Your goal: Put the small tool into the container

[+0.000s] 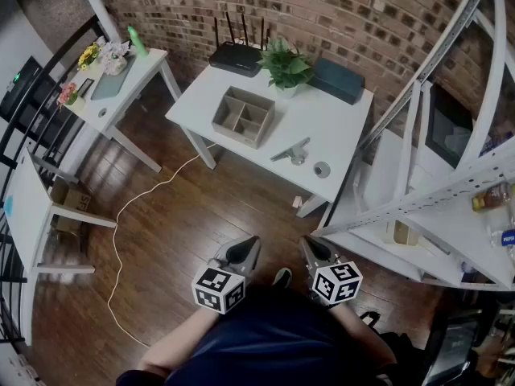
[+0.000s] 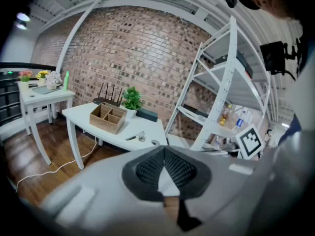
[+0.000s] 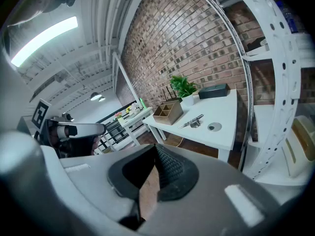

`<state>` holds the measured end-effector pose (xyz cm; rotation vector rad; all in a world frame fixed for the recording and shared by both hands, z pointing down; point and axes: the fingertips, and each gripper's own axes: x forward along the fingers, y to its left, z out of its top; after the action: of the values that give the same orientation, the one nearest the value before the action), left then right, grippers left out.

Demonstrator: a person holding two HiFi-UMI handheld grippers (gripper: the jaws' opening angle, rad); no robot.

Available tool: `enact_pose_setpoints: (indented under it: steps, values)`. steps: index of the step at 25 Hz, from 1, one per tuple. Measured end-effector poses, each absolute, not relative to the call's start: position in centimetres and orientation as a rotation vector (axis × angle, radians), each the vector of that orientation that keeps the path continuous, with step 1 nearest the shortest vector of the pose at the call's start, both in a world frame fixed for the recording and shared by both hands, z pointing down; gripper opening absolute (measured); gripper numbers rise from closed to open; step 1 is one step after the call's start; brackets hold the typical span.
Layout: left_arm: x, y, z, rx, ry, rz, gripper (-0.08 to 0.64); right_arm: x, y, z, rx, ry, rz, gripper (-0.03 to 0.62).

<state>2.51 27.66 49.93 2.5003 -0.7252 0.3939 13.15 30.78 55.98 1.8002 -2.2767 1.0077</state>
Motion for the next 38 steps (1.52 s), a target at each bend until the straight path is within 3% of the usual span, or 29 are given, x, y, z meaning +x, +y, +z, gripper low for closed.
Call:
enact_pose_setpoints:
  steps: [15, 26, 31, 38]
  values:
    - [2.8, 20.6, 50.4, 2.479, -0.776, 0.384, 0.005, 16.3, 23.9, 55.6, 1.840, -2.273, 0.809, 0.011]
    - [0.6, 6.6, 49.4, 2.532, -0.547, 0.312, 0.005, 17.3, 13.1, 55.8, 2.168, -1.977, 1.077, 0.014]
    - [-0.1, 3.2, 50.0, 2.509, -0.495, 0.315, 0.005, 19.1, 11.0, 57.4, 2.255, -1.854, 1.229, 0.149]
    - [1.1, 1.1, 50.3, 2.508, -0.535, 0.327, 0.004, 23.6, 9.2, 62.1, 2.350, -1.820, 1.648, 0.153]
